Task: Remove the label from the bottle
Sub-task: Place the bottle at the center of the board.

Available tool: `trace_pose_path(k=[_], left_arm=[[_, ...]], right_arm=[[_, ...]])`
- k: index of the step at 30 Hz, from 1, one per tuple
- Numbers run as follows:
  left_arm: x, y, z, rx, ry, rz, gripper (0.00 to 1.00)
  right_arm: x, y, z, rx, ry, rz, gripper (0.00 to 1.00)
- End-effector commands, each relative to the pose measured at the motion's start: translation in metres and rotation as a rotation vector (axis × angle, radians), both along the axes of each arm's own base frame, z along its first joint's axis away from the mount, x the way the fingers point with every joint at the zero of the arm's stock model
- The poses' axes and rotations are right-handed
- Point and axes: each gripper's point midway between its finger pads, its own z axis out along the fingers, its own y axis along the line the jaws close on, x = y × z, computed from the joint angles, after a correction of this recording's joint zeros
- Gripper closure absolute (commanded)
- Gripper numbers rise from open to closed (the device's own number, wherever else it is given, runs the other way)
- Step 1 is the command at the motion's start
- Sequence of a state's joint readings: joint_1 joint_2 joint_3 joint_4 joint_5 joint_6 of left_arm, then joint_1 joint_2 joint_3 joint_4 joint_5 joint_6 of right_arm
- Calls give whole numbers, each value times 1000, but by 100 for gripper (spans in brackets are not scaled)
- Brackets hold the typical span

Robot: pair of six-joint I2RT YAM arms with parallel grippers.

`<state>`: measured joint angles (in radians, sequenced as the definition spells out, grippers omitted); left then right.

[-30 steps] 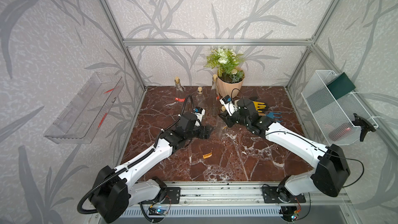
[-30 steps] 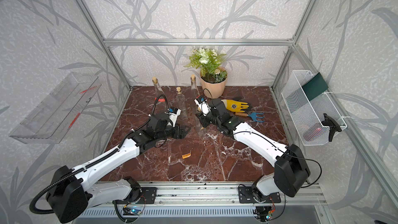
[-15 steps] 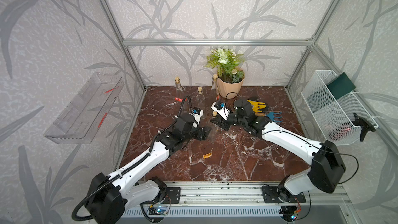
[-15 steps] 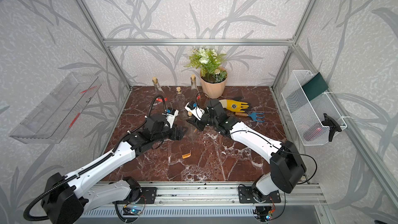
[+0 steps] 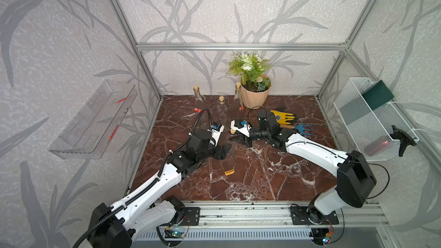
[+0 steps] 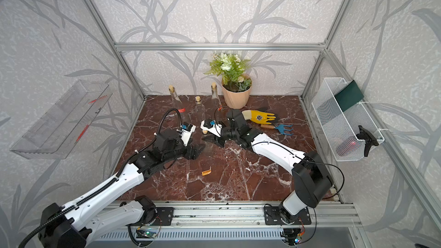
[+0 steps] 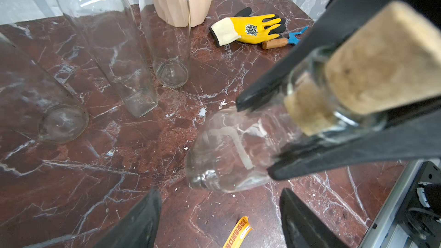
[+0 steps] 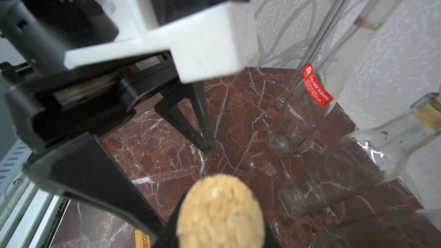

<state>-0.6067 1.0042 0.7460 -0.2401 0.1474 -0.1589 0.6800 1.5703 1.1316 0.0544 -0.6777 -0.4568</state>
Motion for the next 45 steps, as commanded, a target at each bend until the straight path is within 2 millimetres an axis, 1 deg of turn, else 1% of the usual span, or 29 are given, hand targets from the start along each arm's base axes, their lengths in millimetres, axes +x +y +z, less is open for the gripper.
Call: trace_pose_path(k=[1, 7, 16, 19, 21, 25, 31, 35, 36, 38, 41, 45], left_arm=[[-4, 6, 1, 63, -23, -30, 21], [-8, 5, -1, 76, -19, -58, 21], [-5, 10, 2, 91, -36, -35, 21], [-4, 10, 3, 93, -46, -33, 21], [-3, 11, 3, 97, -56, -32, 21], [-1, 12, 5, 107, -70, -28, 21], [2, 14, 6, 122, -83, -25, 21], [2, 12, 12, 108, -119, -35, 22], [2, 11, 13, 105, -131, -40, 22], [3, 12, 17, 105, -156, -42, 22], [4, 11, 20, 116, -179, -55, 22], [5, 10, 26, 121, -205, -70, 23]], right_arm=[[-1, 6, 30, 57, -94, 82, 100], [-1, 6, 29, 58, -90, 116, 100], [-2, 7, 25, 60, -61, 143, 100], [-2, 8, 23, 60, -55, 149, 97], [-2, 9, 22, 62, -51, 152, 93], [-1, 10, 21, 65, -43, 153, 78], [2, 9, 20, 59, -41, 132, 61], [4, 7, 21, 55, -39, 107, 49], [4, 6, 22, 55, -40, 102, 45], [5, 5, 23, 57, -41, 92, 38], [6, 4, 26, 59, -40, 77, 33], [1, -4, 35, 53, -45, 57, 30]])
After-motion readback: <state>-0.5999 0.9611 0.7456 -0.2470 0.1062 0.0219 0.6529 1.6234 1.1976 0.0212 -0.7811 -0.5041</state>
